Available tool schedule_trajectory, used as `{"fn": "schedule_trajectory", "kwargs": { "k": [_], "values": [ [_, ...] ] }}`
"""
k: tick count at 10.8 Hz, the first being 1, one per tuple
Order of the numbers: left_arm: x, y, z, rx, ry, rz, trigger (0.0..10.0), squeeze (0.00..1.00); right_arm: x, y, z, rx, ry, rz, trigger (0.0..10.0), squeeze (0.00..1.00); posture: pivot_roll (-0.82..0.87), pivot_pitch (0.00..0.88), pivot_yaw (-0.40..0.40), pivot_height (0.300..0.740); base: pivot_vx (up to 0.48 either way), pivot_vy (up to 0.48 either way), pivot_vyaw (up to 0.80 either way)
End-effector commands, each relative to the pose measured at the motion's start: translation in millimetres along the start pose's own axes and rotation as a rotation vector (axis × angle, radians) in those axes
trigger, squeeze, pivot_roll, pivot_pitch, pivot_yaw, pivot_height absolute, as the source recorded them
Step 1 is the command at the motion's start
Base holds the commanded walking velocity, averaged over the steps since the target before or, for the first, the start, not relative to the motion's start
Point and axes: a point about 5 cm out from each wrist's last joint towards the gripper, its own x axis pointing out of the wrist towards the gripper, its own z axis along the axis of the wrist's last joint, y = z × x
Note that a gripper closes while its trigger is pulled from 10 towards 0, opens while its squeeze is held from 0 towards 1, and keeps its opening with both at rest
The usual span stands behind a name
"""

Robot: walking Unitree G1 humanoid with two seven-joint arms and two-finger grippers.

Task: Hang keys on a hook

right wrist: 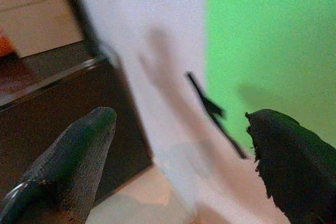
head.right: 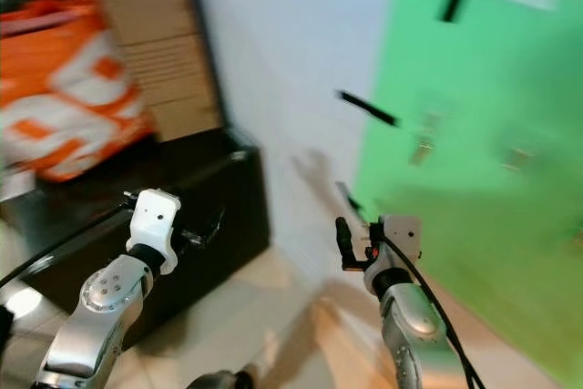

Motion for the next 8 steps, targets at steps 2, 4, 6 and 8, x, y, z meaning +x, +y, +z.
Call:
{"fn": "schedule_trajectory", "kwargs": {
  "k": [2,4,6,8],
  "values": [
    [-0.9,10.7,6.0,0.005,-0.023,0.041,10.0,0.38,3.2,0.4,5.5,0.02,-0.021,-0.01,10.0,1.0,-0.1,0.0,0.066,0.74,0.0,0.0,0.77],
    [-0.9,14.0,7.9,0.012,-0.028,0.045,10.0,0.39,6.7,6.1,6.1,0.029,-0.027,0.004,10.0,1.0,-0.09,0.0,0.066,0.74,0.0,0.0,0.77],
    [-1.5,13.8,8.2,0.012,-0.033,0.046,10.0,0.39,7.7,7.7,5.8,0.028,-0.026,0.008,10.0,1.0,-0.08,0.0,0.058,0.74,0.0,0.0,0.76],
    [-3.3,13.7,6.9,0.004,-0.033,0.054,10.0,0.39,10.3,10.3,8.1,0.015,-0.031,0.019,10.0,1.0,-0.08,0.0,0.051,0.74,0.122,0.0,0.72]
  ]
}}
